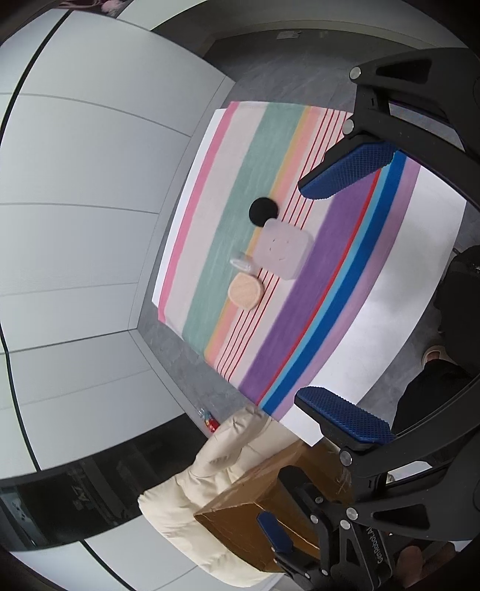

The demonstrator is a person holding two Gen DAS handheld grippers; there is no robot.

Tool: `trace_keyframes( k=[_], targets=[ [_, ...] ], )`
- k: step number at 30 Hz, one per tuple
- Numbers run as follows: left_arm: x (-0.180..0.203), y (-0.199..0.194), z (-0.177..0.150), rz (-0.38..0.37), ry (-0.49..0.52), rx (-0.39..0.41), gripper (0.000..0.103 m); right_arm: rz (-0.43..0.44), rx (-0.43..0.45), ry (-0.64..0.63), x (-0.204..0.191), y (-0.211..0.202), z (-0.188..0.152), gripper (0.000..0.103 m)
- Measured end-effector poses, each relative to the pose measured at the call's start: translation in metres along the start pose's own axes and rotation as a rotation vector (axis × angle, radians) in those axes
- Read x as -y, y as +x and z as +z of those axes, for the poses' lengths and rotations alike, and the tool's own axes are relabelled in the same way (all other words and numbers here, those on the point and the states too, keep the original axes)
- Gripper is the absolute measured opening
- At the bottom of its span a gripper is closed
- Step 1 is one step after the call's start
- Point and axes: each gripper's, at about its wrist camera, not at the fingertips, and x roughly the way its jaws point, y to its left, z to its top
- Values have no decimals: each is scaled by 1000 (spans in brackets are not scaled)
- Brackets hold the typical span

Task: Organize objects
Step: 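Withdraw both tools from the box back toward the rug, then grasp the white square lid with the left tool while the right tool grasps the black round sponge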

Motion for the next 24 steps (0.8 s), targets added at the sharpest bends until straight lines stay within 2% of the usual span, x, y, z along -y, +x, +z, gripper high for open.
trace_keyframes(
  k=[12,17,24],
  targets=[
    [44,12,0,-39,66,-34,102,-78,1,35,43,-10,-9,103],
    [68,26,3,-11,152,-24,102,-116,17,65,70,-17,-7,103],
    [100,69,6,-28,215,-78,102,-165,4,46,100,16,-1,103]
  ],
)
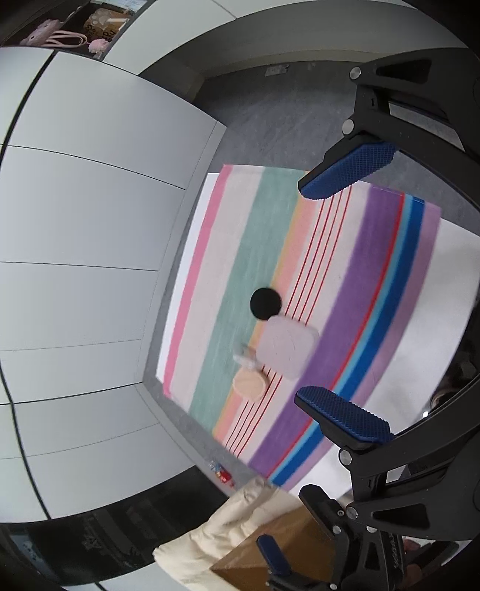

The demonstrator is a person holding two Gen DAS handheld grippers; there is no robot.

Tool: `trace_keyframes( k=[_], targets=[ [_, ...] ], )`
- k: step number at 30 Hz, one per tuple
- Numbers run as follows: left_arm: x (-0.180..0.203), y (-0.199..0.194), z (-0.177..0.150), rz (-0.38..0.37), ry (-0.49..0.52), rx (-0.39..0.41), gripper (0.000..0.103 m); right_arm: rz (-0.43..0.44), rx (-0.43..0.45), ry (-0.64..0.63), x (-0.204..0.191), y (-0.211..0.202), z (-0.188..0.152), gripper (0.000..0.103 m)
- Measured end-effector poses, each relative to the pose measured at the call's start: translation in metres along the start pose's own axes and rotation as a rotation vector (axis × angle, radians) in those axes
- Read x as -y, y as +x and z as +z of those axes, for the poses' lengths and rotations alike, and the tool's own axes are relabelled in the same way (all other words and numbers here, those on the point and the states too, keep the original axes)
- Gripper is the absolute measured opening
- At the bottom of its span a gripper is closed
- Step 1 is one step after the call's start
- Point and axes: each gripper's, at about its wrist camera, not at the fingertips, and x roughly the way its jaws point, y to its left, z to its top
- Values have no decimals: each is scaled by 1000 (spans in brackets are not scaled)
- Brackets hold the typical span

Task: Organize objects
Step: 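Grasp the white square lid with the left tool while the right tool grasps the black round sponge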

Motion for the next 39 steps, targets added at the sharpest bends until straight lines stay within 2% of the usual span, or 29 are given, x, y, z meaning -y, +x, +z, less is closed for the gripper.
trace_keyframes(
  k=[6,8,13,22,27,29,32,34,35,39],
  targets=[
    [19,52,5,-22,9,-57,102,-16,-43,-26,17,50,0,103],
    [26,72,5,-36,14,-81,102,-4,-57,-37,22,66,4,99],
    [44,119,4,-50,16,-137,102,0,-61,-58,32,103,14,99],
    [72,185,-11,-72,17,-220,101,9,-130,-22,57,172,-3,90],
    [78,208,-14,-75,10,-226,100,23,-160,2,63,198,-14,88],
    [79,214,-14,-104,12,-217,95,35,-165,-12,60,207,-15,88],
    [76,221,-14,-89,22,-210,93,41,-160,-24,54,215,-14,88],
    [75,222,-14,-97,30,-197,91,55,-156,-25,49,219,-12,88],
    [73,221,-14,-90,43,-193,85,53,-150,-26,46,220,-11,88],
    [61,219,-15,-83,28,-191,84,78,-146,-31,32,231,-7,88]
  ],
)
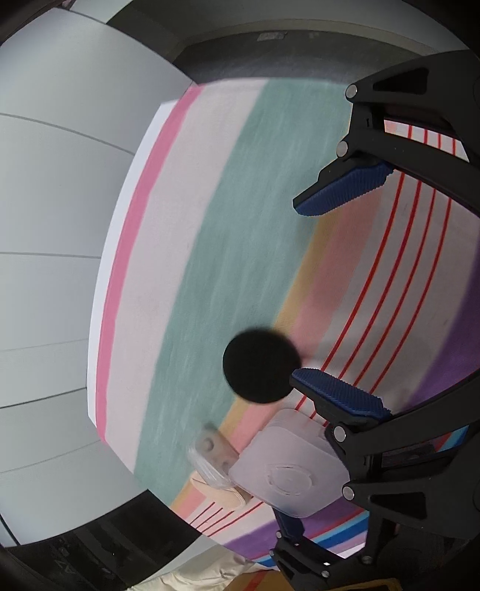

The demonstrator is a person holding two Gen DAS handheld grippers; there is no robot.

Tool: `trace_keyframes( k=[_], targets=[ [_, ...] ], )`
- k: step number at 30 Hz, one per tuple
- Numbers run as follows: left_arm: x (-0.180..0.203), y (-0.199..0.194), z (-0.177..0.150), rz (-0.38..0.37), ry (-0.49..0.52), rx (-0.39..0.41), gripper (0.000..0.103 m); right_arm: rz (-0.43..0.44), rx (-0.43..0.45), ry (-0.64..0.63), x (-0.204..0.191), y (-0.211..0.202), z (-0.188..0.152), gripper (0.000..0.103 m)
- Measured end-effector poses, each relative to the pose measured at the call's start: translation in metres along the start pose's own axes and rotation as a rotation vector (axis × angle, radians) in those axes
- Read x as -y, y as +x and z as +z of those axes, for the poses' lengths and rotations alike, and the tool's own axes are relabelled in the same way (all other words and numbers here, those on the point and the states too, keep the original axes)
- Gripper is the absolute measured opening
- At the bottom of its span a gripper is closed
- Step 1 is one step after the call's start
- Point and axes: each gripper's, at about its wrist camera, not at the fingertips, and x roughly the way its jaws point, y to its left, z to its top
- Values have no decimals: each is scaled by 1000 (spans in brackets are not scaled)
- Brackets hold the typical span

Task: Organize objects
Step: 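Grasp the white square lid with the left tool while the right tool grasps the black round sponge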

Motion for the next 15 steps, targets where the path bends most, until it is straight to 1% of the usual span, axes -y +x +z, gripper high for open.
trace_keyframes(
  k=[3,7,8,9,10,11,12,13,15],
  targets=[
    [-12,-3,-5,19,-8,1,83,15,0,-24,-15,9,3,88],
    [-26,-5,-8,28,-27,1,83,5,-8,-56,-32,24,6,88],
    [-28,-5,-8,29,-31,0,83,-7,8,-69,-36,25,7,87],
    [-30,-6,-8,32,-35,-1,83,0,15,-74,-39,27,10,86],
    [-31,-5,-8,33,-38,-3,83,-2,20,-75,-41,28,11,81],
    [-32,-5,-8,33,-40,-5,83,-2,27,-77,-44,28,13,71],
    [-32,-5,-8,31,-42,-6,83,1,30,-86,-46,27,15,64],
    [-33,-6,-8,30,-42,-8,83,6,29,-100,-50,26,16,54],
    [-33,-6,-7,32,-43,-13,83,-1,24,-117,-56,25,15,53]
  ],
)
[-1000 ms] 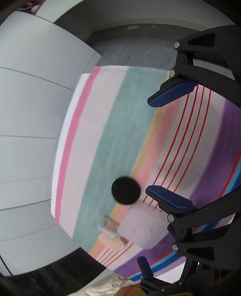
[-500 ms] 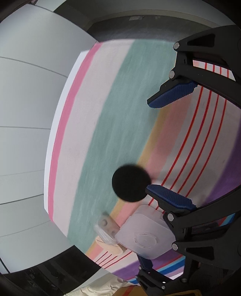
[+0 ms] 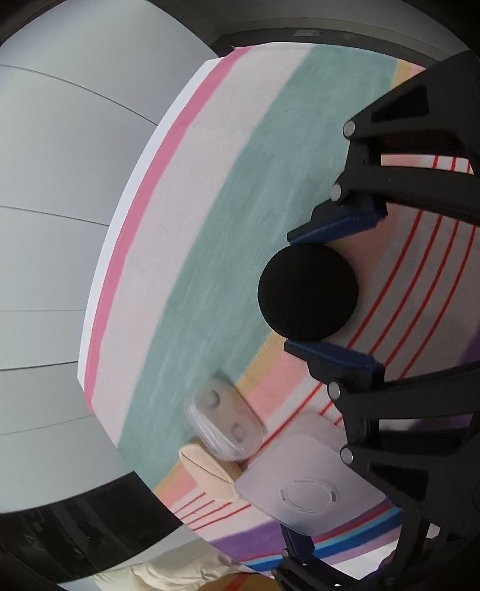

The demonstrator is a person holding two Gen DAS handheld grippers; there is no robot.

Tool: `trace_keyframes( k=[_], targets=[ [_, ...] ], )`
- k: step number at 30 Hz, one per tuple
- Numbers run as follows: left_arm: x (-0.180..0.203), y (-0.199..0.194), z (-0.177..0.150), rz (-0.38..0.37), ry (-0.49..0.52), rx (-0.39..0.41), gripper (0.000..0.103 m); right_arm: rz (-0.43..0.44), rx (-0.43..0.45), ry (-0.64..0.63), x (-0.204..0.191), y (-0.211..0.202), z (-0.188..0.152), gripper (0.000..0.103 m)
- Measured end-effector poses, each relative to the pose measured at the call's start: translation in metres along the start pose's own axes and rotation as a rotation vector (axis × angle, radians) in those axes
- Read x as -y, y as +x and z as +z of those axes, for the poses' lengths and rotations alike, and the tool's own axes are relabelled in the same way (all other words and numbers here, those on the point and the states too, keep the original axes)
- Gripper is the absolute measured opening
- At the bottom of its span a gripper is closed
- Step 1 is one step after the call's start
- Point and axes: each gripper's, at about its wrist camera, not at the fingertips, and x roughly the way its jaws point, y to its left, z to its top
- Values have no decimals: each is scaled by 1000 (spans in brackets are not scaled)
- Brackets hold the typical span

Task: Organize objects
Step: 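Grasp the white square lid with the left tool while the right tool grasps the black round sponge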

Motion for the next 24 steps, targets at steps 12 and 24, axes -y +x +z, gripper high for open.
trace_keyframes(
  k=[12,24],
  targets=[
    [1,-33,10,32,5,56,83,1,1,69,-3,-40,-8,51],
    [6,-105,9,19,29,80,83,-36,46,109,0,-130,-10,51]
  ],
)
